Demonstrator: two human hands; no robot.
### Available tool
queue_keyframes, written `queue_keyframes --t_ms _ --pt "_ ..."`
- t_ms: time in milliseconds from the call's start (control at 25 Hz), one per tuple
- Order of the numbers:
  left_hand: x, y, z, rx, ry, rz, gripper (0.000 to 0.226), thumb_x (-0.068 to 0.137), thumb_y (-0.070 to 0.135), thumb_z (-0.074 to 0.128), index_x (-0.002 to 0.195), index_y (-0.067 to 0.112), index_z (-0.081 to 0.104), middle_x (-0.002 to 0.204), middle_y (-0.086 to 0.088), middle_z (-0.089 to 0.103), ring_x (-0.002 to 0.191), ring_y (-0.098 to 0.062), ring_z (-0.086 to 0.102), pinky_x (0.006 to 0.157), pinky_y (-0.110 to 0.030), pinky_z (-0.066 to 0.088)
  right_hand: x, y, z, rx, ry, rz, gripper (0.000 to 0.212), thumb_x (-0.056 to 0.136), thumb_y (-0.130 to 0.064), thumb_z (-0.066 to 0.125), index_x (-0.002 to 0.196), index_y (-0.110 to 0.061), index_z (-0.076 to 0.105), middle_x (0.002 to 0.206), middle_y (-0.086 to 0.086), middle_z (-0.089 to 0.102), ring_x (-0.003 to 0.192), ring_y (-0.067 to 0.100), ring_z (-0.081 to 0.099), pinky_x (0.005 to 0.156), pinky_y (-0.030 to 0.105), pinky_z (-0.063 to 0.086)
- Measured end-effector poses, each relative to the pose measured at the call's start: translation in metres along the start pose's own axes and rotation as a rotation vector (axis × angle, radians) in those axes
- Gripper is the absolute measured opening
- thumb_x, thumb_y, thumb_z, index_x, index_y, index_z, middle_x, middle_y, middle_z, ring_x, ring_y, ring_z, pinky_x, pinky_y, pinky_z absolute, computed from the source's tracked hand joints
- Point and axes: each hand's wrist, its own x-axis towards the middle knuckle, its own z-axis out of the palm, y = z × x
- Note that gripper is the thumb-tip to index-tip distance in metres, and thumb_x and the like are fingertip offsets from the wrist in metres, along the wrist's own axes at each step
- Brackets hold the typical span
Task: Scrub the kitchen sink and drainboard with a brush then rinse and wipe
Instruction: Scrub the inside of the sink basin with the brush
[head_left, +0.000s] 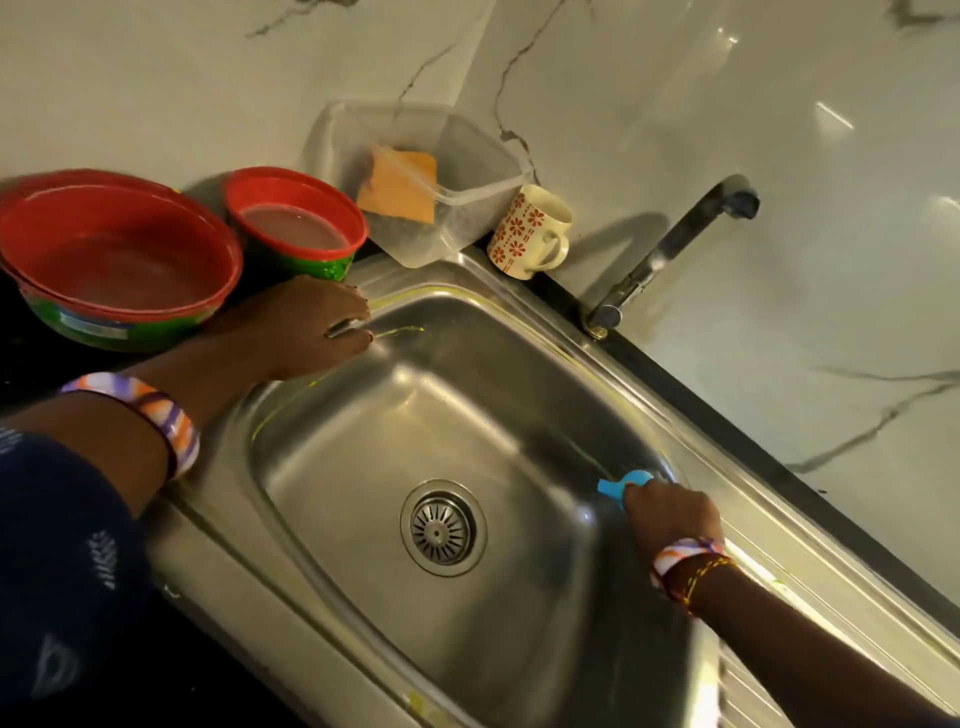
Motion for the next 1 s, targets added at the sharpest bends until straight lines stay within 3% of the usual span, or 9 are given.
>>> queue_keyframes --t_ms 160,240,320,480,560,680,720,840,1000 --pt "0.0 0.0 0.005 0.0 0.022 -0.034 0.058 0.077 0.045 0.058 0.119 0.004 0.063 0.126 -0.013 0.06 0.124 -0.024 0.051 0.104 -0.034 0.036 0.009 -0.02 -0.004 0.025 0.073 0.015 0.023 0.09 -0.028 0.058 0.104 -0.012 0.067 0.092 0.006 0.071 0.084 0.025 0.07 0.068 0.03 0.053" --pt "-0.001 -0.001 0.005 -0.004 0.018 -0.032 0.061 0.075 0.048 0.058 0.118 0.005 0.063 0.126 -0.012 0.06 0.124 -0.023 0.051 0.104 -0.032 0.036 0.03 -0.041 -0.004 -0.028 0.037 -0.085 0.027 0.094 -0.027 0.049 0.116 -0.018 0.062 0.092 0.004 0.071 0.079 0.024 0.07 0.06 0.028 0.05" --pt "-0.001 -0.002 0.004 0.002 0.012 -0.031 0.069 0.07 0.054 0.052 0.116 0.005 0.065 0.125 -0.011 0.061 0.124 -0.022 0.052 0.103 -0.031 0.036 0.059 -0.056 -0.013 -0.084 0.24 -0.155 0.034 0.095 -0.028 0.043 0.126 -0.025 0.056 0.088 0.004 0.07 0.072 0.021 0.069 0.052 0.027 0.044" --pt "0.0 0.002 0.003 -0.004 -0.003 -0.049 0.068 0.069 0.051 0.049 0.118 0.006 0.064 0.127 -0.009 0.06 0.126 -0.02 0.05 0.104 -0.029 0.034 0.098 -0.074 -0.041 -0.053 0.361 -0.322 0.045 0.101 -0.016 0.027 0.146 -0.013 0.023 0.108 0.011 0.058 0.088 0.03 0.063 0.06 0.033 0.037" --pt "-0.001 0.001 0.002 -0.011 -0.01 -0.048 0.07 0.068 0.054 0.047 0.117 0.007 0.065 0.126 -0.008 0.061 0.126 -0.018 0.049 0.104 -0.028 0.034 0.09 -0.056 -0.034 -0.05 0.336 -0.304 0.047 0.101 -0.018 0.031 0.147 -0.017 0.021 0.108 0.01 0.06 0.087 0.028 0.064 0.059 0.031 0.037" --pt "0.0 0.001 0.002 -0.017 0.008 -0.05 0.059 0.075 0.047 0.056 0.117 0.006 0.065 0.126 -0.009 0.061 0.127 -0.018 0.049 0.104 -0.028 0.033 0.04 -0.033 -0.004 -0.087 0.115 -0.211 0.035 0.082 -0.03 0.066 0.116 -0.025 0.064 0.079 0.007 0.07 0.063 0.022 0.069 0.049 0.025 0.048" --pt "0.0 0.002 0.002 -0.014 0.011 -0.049 0.057 0.077 0.044 0.058 0.117 0.005 0.065 0.126 -0.009 0.061 0.126 -0.019 0.049 0.104 -0.028 0.034 0.025 -0.029 0.005 -0.063 0.052 -0.181 0.03 0.079 -0.03 0.07 0.107 -0.02 0.069 0.08 0.007 0.071 0.066 0.022 0.07 0.052 0.03 0.054" --pt "0.001 0.005 0.002 0.017 -0.008 -0.03 0.055 0.077 0.041 0.058 0.115 0.002 0.065 0.124 -0.012 0.062 0.124 -0.023 0.052 0.103 -0.031 0.035 -0.004 -0.026 0.016 0.1 -0.114 -0.095 0.031 0.098 -0.023 0.039 0.123 -0.016 0.055 0.122 0.004 0.062 0.113 0.024 0.06 0.088 0.034 0.05" --pt "0.001 0.003 0.002 0.024 0.001 -0.042 0.051 0.079 0.036 0.063 0.114 0.0 0.065 0.122 -0.016 0.062 0.123 -0.027 0.052 0.104 -0.034 0.035 -0.03 -0.045 -0.004 0.134 -0.206 -0.157 0.029 0.091 -0.026 0.051 0.116 -0.016 0.061 0.122 0.006 0.063 0.116 0.025 0.058 0.089 0.031 0.048"
